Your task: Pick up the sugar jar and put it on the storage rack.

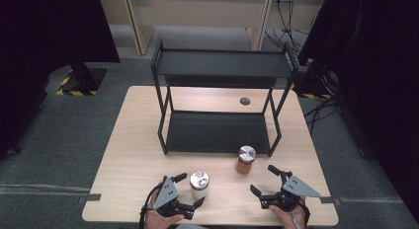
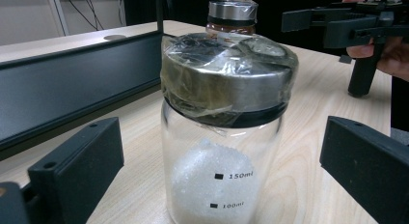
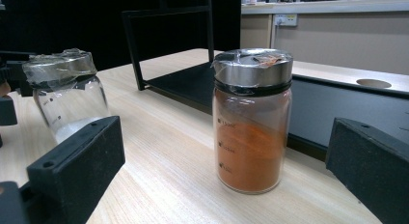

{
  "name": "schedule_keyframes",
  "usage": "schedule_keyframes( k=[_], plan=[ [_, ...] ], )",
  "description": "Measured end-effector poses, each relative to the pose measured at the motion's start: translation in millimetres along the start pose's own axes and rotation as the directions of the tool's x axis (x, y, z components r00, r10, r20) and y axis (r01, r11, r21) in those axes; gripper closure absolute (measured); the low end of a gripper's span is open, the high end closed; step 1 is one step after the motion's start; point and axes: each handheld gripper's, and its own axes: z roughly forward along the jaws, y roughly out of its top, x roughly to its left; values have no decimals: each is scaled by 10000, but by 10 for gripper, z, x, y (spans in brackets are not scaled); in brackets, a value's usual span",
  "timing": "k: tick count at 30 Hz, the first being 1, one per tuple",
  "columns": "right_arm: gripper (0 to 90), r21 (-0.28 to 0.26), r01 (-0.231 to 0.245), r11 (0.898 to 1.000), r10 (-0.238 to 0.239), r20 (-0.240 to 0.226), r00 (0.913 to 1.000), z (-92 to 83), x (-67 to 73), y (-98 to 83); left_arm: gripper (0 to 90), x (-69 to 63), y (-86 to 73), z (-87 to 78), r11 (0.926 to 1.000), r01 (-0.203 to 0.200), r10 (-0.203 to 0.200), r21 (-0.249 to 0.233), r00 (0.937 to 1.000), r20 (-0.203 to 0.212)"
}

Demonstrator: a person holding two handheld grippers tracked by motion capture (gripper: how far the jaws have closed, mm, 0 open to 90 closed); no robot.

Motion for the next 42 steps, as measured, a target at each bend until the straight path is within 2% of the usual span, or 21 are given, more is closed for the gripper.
schedule_keyframes(
  k=[12, 21, 29, 34, 42],
  plan=[
    [3, -12, 20, 10000, -20, -70, 10000, 6, 4, -2, 14, 4, 18, 87, 10000, -97, 97, -9, 9999, 57],
    [4, -86, -49, 10000, 49, -9, 10000, 0, 4, -8, 17, -2, 50, 138, 9999, -161, 161, -6, 9999, -47],
    [4, -103, -61, 9999, 61, -42, 10000, 13, 3, -16, 63, -10, 93, 186, 9997, -240, 241, 67, 9996, -156],
    [4, -112, -81, 9999, 81, -56, 10000, 15, 1, -18, 83, -33, 124, 202, 9993, -239, 245, 300, 9995, -212],
    [3, -168, -132, 9998, 131, -54, 9999, 9, 0, -23, 131, -18, 134, 214, 9988, -124, 137, 463, 9995, -291]
  ],
)
